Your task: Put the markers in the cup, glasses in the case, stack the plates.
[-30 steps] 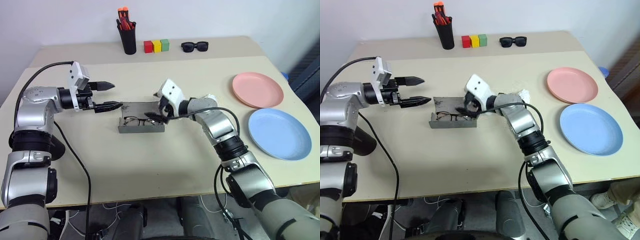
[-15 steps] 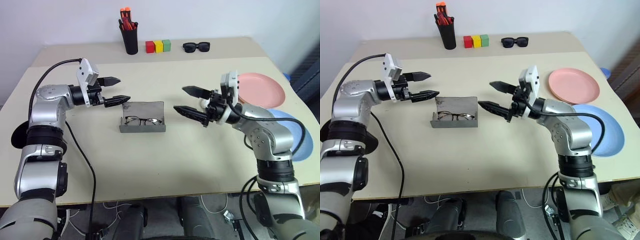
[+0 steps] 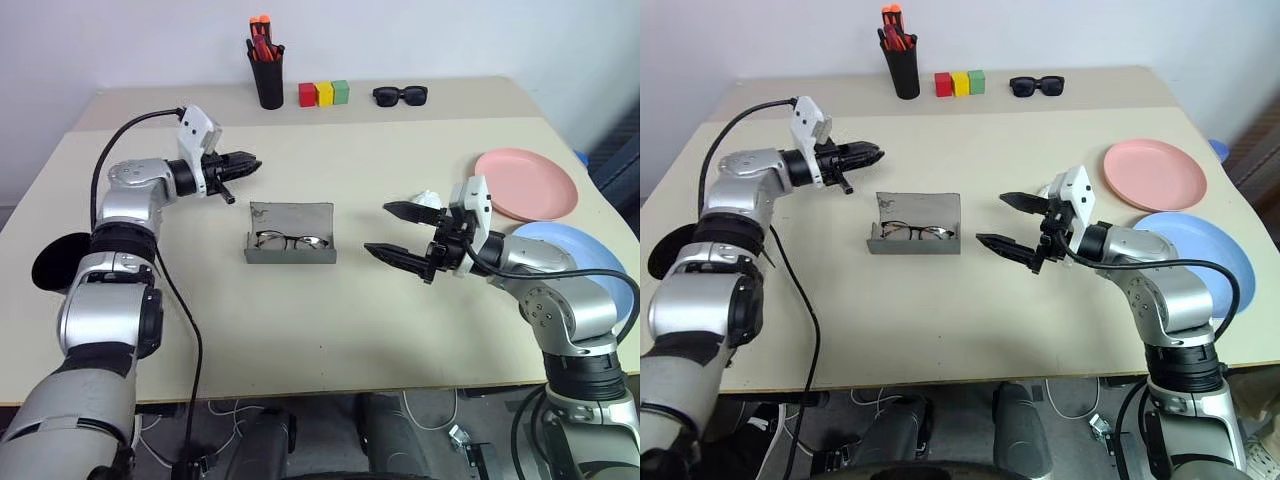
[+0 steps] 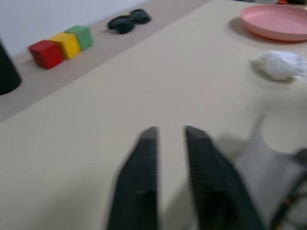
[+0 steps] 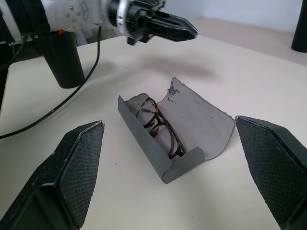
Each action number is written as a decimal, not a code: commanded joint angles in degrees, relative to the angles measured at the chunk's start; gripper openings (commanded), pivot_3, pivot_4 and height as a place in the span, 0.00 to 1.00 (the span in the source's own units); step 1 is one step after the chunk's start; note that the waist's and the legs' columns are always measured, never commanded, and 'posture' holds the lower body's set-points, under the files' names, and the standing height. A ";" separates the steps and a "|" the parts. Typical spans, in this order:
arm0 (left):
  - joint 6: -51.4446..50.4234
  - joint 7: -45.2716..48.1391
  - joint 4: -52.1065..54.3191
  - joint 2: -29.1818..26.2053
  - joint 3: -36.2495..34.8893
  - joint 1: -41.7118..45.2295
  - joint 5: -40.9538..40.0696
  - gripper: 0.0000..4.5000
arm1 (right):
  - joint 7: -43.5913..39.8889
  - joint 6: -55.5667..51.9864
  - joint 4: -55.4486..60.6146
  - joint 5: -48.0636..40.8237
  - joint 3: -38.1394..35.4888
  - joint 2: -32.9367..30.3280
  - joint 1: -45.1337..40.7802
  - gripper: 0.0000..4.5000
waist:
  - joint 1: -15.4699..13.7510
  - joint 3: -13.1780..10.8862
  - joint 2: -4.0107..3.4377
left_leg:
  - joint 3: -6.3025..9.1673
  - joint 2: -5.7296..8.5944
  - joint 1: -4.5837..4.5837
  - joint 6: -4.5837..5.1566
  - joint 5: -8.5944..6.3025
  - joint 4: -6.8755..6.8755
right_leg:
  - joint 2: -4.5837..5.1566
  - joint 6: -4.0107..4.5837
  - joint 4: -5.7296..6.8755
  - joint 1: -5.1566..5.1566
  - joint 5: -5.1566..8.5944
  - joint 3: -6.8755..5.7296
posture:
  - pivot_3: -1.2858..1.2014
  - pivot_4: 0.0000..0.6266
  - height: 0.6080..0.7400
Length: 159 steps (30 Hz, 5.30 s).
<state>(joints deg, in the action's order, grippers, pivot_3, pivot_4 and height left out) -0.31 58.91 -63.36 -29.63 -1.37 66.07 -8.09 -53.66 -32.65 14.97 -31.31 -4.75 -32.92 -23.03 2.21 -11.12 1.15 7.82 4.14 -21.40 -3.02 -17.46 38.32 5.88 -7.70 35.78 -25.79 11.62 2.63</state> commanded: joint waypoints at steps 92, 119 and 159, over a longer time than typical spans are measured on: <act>-31.79 22.12 41.26 -2.56 0.42 -9.49 -15.75 0.99 | 12.74 -18.66 1.78 9.57 -15.44 -23.35 12.07 1.00 | -0.16 0.03 -0.03 | -0.04 0.01 0.00 0.11 -0.06 0.32 | 0.00 0.01 0.24 0.06 0.00 0.05 | 0.52 0.24 1.00; -25.15 17.78 38.66 -0.87 0.82 -9.41 -14.57 1.00 | 14.81 -14.89 -6.70 18.72 -11.31 -26.71 21.41 0.01 | -1.45 0.08 0.01 | -0.05 0.01 0.14 0.30 -0.17 0.75 | -0.01 -0.13 0.00 0.54 -0.06 0.04 | 0.52 0.24 1.00; -22.96 10.29 41.27 -0.25 -1.98 -11.36 -16.60 1.00 | 26.99 40.96 -87.56 38.72 5.60 -8.86 -39.42 0.77 | 0.87 0.02 -0.23 | -0.29 0.00 -0.04 0.06 -0.04 0.48 | 0.01 -0.26 -0.57 0.35 -0.31 0.16 | 0.52 0.24 1.00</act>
<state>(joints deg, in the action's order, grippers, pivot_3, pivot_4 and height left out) -23.27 69.56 -24.32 -29.11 -1.59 54.36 -23.63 -27.09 6.79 -73.52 8.12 2.33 -41.31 -59.95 3.08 -11.10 0.91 7.54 4.14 -21.43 -2.96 -17.51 38.80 5.88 -7.96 35.21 -25.45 11.30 2.79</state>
